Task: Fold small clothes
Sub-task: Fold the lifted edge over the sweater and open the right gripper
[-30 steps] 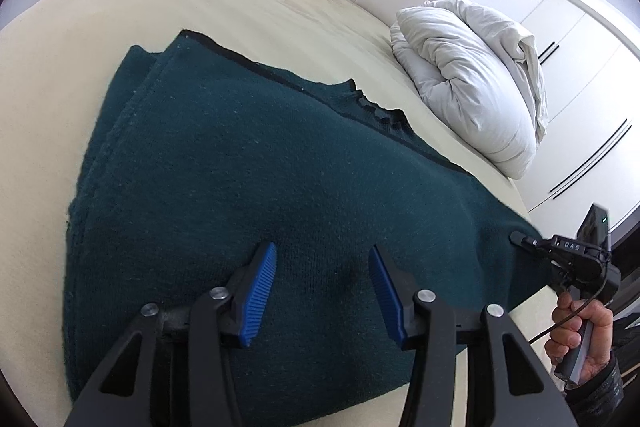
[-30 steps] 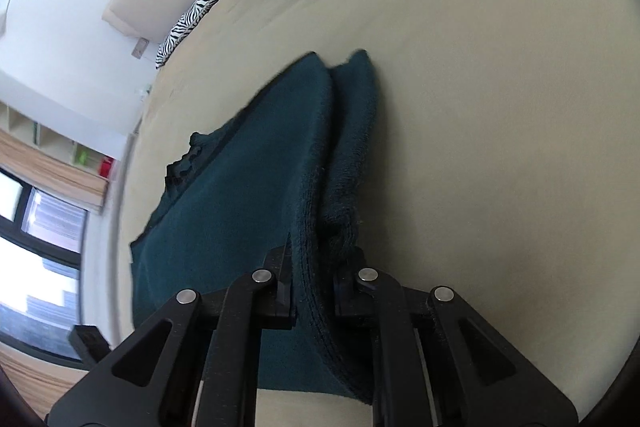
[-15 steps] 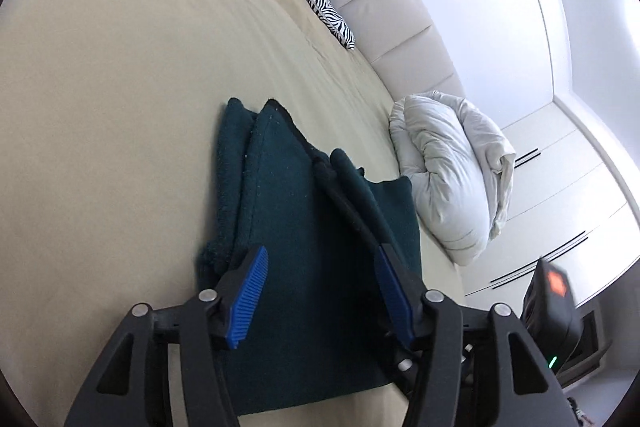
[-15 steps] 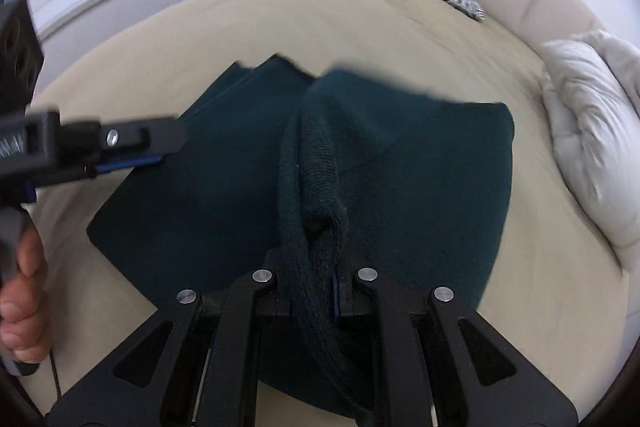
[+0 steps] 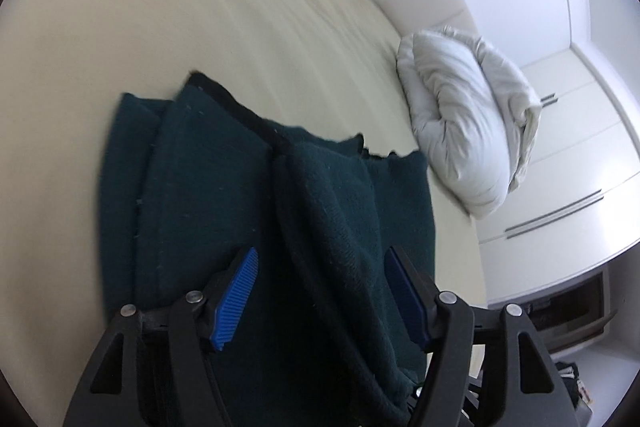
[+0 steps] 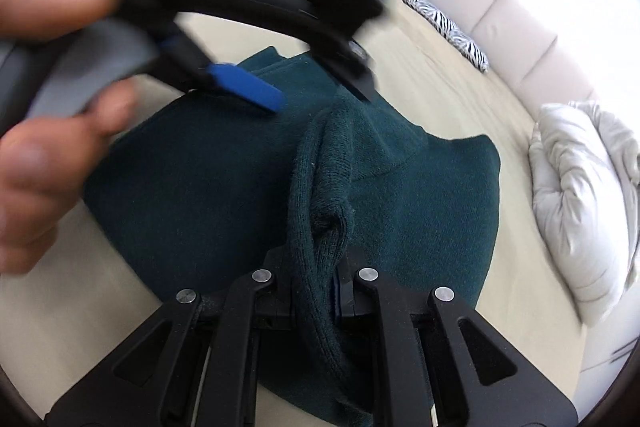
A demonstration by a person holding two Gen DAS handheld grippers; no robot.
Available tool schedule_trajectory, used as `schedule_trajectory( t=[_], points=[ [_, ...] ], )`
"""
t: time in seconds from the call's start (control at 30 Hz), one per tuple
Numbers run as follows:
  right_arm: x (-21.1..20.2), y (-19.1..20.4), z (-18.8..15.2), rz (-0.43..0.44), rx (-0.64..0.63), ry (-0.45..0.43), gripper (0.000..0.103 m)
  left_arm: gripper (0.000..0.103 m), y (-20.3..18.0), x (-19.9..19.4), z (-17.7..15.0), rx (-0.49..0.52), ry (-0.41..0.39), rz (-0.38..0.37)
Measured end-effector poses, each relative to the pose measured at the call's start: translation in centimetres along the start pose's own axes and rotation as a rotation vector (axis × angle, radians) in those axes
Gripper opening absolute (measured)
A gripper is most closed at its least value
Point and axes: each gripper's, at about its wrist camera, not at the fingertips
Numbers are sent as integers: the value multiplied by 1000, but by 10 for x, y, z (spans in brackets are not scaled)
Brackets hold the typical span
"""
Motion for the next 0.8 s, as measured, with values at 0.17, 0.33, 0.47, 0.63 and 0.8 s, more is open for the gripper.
schedule_trajectory(
  t=[0.17, 0.33, 0.47, 0.63, 0.8],
  points=[
    [-6, 8, -3, 17, -15, -19, 12, 16, -14, 16, -2, 52, 43, 25],
    [-31, 8, -8, 135, 26, -30, 24, 13, -9, 7, -1, 40, 30, 6],
    [-75, -24, -20, 354, 231, -107, 36, 13, 3, -5, 5, 16, 17, 3],
    [-85, -78, -38, 392, 486, -166, 50, 13, 19, -29, 19, 15, 14, 12],
    [-50, -76, -39, 355, 519, -103, 50, 13, 33, -43, 36, 4, 21, 46]
  ],
)
Point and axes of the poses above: each gripper's, at about its wrist camera, not at the fingertips, and x roughly the way its jaws point, y to its left, z to its top, and after that the axes turned 6 degrees about -y, right-handed
